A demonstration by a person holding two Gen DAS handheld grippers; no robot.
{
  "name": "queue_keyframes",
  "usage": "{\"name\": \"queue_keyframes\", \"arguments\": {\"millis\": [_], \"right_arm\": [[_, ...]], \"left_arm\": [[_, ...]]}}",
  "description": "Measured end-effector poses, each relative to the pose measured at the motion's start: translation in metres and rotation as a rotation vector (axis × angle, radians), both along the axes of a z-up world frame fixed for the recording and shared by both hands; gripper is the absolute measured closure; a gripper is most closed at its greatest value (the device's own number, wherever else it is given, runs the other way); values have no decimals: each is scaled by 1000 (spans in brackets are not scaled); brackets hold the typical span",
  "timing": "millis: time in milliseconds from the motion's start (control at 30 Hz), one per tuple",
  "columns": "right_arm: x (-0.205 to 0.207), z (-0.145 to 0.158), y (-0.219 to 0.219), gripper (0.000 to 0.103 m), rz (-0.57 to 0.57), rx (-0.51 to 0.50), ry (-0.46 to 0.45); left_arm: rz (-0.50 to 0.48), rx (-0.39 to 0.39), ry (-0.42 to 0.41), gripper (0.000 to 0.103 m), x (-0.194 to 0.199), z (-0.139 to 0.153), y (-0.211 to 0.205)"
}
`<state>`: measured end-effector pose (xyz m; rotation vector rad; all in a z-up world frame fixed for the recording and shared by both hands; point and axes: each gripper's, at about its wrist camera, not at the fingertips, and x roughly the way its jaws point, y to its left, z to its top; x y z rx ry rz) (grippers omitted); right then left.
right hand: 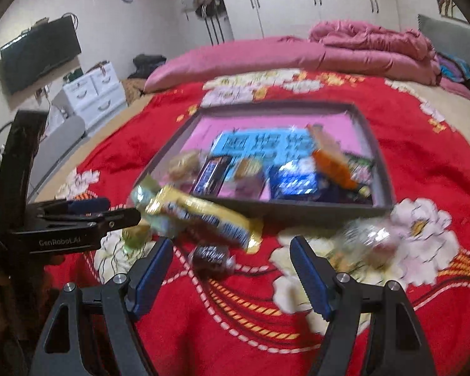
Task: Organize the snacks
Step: 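Move the right tool to the chocolate roll while the left tool approaches the green-labelled bag, then grasp the chocolate roll with the right tool while the left tool grasps the green-labelled bag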
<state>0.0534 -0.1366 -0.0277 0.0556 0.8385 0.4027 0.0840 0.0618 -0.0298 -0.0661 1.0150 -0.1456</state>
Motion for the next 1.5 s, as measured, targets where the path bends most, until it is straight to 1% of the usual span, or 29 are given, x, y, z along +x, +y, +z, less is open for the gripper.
{"name": "queue_keyframes", "arguments": {"millis": [167, 233, 300, 333, 433, 467, 500, 533, 567, 633, 700, 800, 900, 1000, 1167, 1333, 1400, 1467, 1500], "right_arm": [[7, -16, 12, 26, 15, -19, 47], [11, -23, 17, 30, 17, -24, 67], [14, -29, 21, 41, 23, -28, 84], [15, -33, 23, 43, 30, -30, 94], [17, -36, 28, 52, 41, -48, 92], [18, -38, 30, 60, 51, -55, 91], [19, -38, 30, 62, 56, -60, 92], [18, -39, 31, 62, 58, -63, 89], [18, -38, 32, 63, 60, -68, 85], [16, -37, 33, 64, 69, -84, 76], [15, -36, 34, 66, 79, -90, 72], [13, -33, 33, 66, 87, -78, 75], [7, -27, 30, 66, 95, -64, 69], [3, -19, 27, 66, 100, -50, 51], [1, -5, 19, 66, 83, -22, 14], [1, 6, 9, 66, 49, -2, -21], [2, 9, 6, 66, 38, 2, -29], [3, 12, 2, 66, 25, 8, -41], [3, 12, 1, 66, 21, 9, -45]], "left_arm": [[-17, -7, 54, 28, 5, -12, -1], [-19, -7, 60, 28, 6, -15, -2], [-19, -6, 58, 28, 8, -16, -2], [-22, -10, 60, 28, 8, -17, -3], [-24, -12, 60, 28, 10, -18, -5], [-24, -13, 59, 28, 11, -18, -6], [-24, -14, 58, 28, 11, -18, -6], [-27, -17, 61, 28, 12, -19, -7], [-31, -19, 64, 30, 12, -19, -8], [-38, -23, 70, 38, 13, -21, -10], [-45, -22, 75, 54, 14, -22, -13], [-48, -7, 78, 56, 15, -23, -16], [-46, -13, 75, 60, 14, -22, -15], [-35, -21, 54, 62, 10, -17, -11], [1, -44, 1, 63, 2, -4, 3], [39, -89, -87, 63, -7, 15, 19], [42, -92, -121, 63, -10, 21, 20], [37, -89, -137, 63, -11, 24, 18], [34, -88, -138, 65, -10, 25, 17]]}}
